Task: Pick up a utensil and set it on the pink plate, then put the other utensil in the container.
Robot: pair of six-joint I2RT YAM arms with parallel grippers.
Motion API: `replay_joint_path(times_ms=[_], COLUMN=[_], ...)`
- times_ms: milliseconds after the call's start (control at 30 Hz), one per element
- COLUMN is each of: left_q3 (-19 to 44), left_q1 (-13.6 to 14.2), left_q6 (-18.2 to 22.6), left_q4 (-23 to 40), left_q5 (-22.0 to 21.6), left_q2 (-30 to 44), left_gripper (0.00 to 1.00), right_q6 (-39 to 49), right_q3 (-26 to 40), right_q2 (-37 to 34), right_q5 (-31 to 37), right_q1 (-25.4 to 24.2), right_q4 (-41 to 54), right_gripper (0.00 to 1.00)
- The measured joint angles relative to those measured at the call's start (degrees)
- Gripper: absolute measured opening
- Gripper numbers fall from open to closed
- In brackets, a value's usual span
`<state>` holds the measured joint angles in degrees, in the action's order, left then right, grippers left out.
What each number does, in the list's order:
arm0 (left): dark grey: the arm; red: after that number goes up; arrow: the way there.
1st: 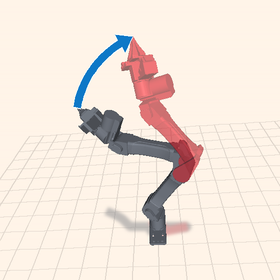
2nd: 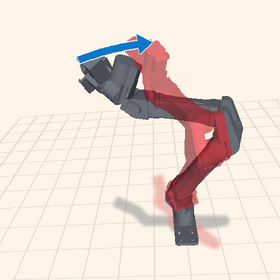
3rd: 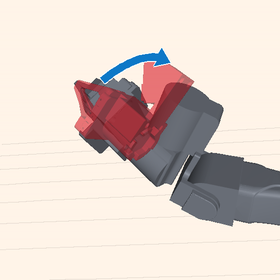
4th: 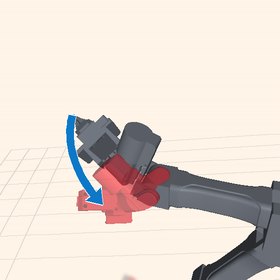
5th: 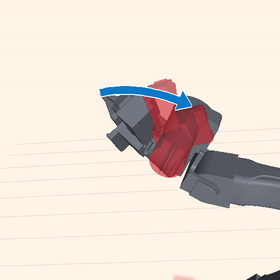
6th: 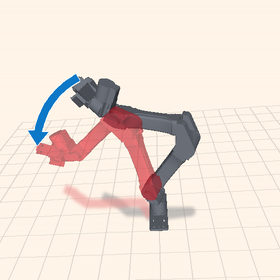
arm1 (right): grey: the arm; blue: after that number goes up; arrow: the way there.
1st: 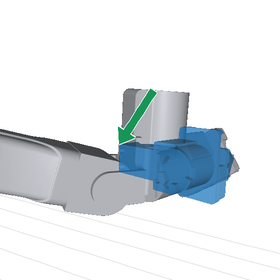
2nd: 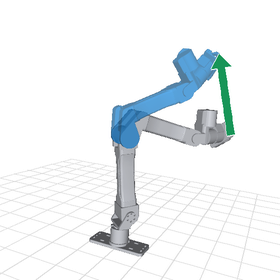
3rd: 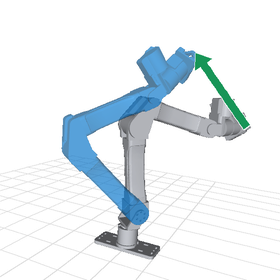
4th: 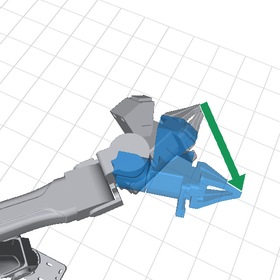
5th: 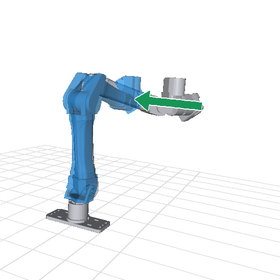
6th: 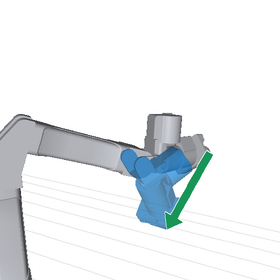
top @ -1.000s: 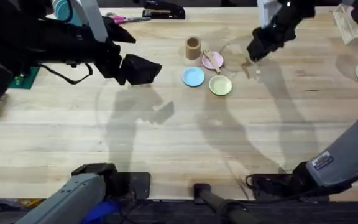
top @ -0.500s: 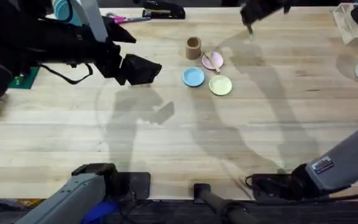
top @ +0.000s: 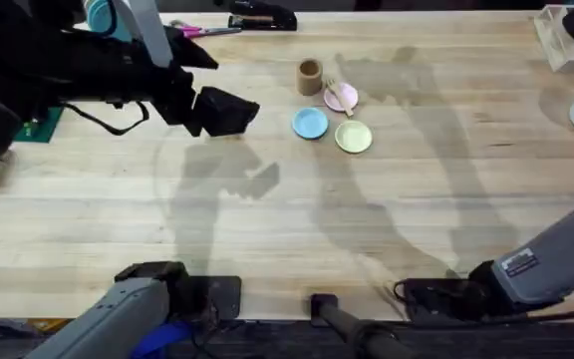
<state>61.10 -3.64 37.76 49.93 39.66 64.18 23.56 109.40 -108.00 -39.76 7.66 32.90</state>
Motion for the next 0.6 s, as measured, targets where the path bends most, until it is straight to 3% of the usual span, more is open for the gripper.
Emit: replay_joint_path(times_ms=[200,600], left_q3=[0.0,0.0], left_q1=[0.0,0.0], left_q6=[0.0,0.0], left_q4=[0.0,0.0], left_q5=[0.0,0.0], left_q2=[0.0,0.0], left_gripper=[0.996,0.995], right_q6=[4.6,15.0], right_q3=[0.0,0.0], right_q2=[0.0,-0.7], right_q5=[-13.3,-33.6], right_q1=[-0.9,-3.7], right_q4=[-4.8,-5.6], right_gripper=[0.034,0.034])
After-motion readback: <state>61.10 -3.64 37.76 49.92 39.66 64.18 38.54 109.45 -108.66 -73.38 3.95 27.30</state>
